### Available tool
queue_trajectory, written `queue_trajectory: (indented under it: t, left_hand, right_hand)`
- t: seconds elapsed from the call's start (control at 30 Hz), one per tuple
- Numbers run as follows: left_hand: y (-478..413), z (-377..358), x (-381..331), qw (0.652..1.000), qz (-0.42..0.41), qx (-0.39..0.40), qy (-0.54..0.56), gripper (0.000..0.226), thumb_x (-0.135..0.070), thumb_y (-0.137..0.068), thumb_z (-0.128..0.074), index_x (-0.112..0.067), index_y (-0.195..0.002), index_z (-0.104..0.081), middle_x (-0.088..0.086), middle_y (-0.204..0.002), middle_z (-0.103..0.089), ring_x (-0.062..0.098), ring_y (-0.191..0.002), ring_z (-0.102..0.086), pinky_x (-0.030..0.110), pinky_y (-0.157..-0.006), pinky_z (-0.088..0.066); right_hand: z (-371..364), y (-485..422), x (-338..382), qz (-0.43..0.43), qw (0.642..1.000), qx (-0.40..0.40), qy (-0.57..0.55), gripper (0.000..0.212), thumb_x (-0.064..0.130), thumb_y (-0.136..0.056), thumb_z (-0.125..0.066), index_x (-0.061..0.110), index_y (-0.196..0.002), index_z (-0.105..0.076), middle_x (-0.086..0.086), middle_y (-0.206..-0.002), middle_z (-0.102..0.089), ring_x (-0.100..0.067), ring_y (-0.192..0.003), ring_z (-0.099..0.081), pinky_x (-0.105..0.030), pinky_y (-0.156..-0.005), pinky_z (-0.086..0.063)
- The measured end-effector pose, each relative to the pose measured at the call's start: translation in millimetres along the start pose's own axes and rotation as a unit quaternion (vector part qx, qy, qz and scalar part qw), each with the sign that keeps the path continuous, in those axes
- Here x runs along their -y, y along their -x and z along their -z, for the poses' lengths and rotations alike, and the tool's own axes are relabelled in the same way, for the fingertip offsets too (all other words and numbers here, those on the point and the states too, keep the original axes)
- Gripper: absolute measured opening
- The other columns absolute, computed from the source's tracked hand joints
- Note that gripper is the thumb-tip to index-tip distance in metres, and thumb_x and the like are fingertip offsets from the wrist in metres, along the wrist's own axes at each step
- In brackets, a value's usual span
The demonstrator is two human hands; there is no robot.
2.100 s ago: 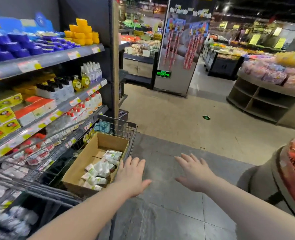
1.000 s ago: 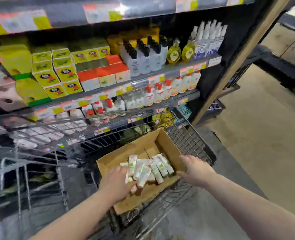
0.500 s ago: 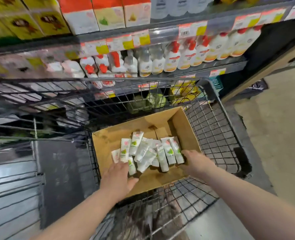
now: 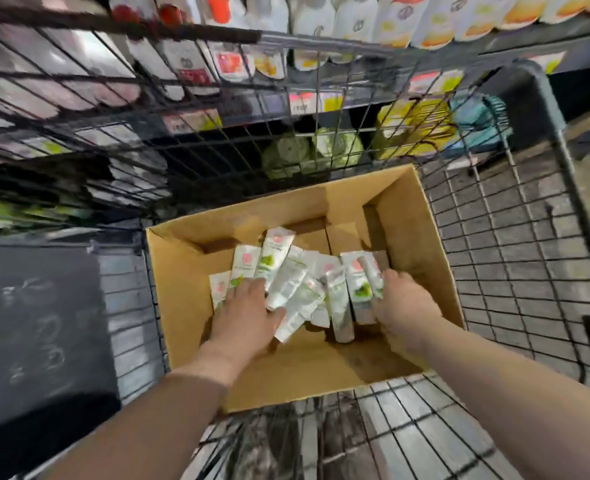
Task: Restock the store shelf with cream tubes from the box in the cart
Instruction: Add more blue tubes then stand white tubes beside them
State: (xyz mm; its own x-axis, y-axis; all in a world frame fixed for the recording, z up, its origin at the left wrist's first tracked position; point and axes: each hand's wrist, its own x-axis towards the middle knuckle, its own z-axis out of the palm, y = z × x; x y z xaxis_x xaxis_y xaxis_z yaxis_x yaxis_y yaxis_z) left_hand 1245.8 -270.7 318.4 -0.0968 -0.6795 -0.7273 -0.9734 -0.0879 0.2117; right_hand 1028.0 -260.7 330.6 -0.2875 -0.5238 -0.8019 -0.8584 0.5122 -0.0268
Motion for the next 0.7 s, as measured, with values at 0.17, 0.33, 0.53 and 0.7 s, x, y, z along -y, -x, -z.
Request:
queue_trajectory:
  t: [0.17,0.33,0.53,0.7]
  left_hand:
    - [-42.3,1.4,-4.2,0.999,0.020,-0.030,0.020,0.063,-0.047,-0.092,-0.046,-0.013,-0.143,-0.028,0.009,-0.147,-0.031,0.030,-0.132,-0.034,0.046,-0.104,-0.036]
    - [-71.4,0.7,-10.2,0.997,0.045,-0.039,0.039,0.056,-0.045,-0.093,-0.044,-0.011,-0.137,-0.038,0.013,-0.136,-0.041,0.034,-0.123,-0.041,0.045,-0.099,-0.040]
    - [-84.0,-2.6,-12.7,0.996,0.079,-0.047,0.013,0.049,-0.038,-0.095,-0.045,-0.009,-0.134,-0.041,0.014,-0.133,-0.041,0.034,-0.120,-0.042,0.044,-0.095,-0.043]
    - [-84.7,-2.2,-10.4,0.994,0.097,-0.038,0.037,0.047,-0.037,-0.092,-0.052,-0.013,-0.132,-0.047,0.013,-0.130,-0.043,0.034,-0.119,-0.044,0.045,-0.097,-0.042]
  right_hand:
    - [-14.4,-18.8,3.4,-0.020,1.000,-0.009,0.001,0.059,0.021,-0.092,-0.052,0.013,-0.143,-0.023,-0.011,-0.134,-0.041,-0.033,-0.118,-0.051,-0.041,-0.091,-0.046]
    - [-27.4,-27.7,7.1,-0.024,0.999,-0.032,0.017,0.062,0.016,-0.096,-0.045,0.011,-0.149,-0.012,-0.010,-0.143,-0.034,-0.030,-0.125,-0.044,-0.039,-0.096,-0.044]
    - [-35.9,-32.5,1.7,-0.001,0.998,-0.053,-0.017,0.053,0.026,-0.099,-0.042,0.014,-0.147,-0.022,-0.011,-0.137,-0.036,-0.029,-0.115,-0.050,-0.038,-0.095,-0.044]
    - [-35.1,-30.3,0.3,0.009,0.998,-0.031,-0.058,0.056,0.033,-0.099,-0.036,0.022,-0.150,-0.015,-0.008,-0.146,-0.029,-0.027,-0.125,-0.043,-0.039,-0.101,-0.041]
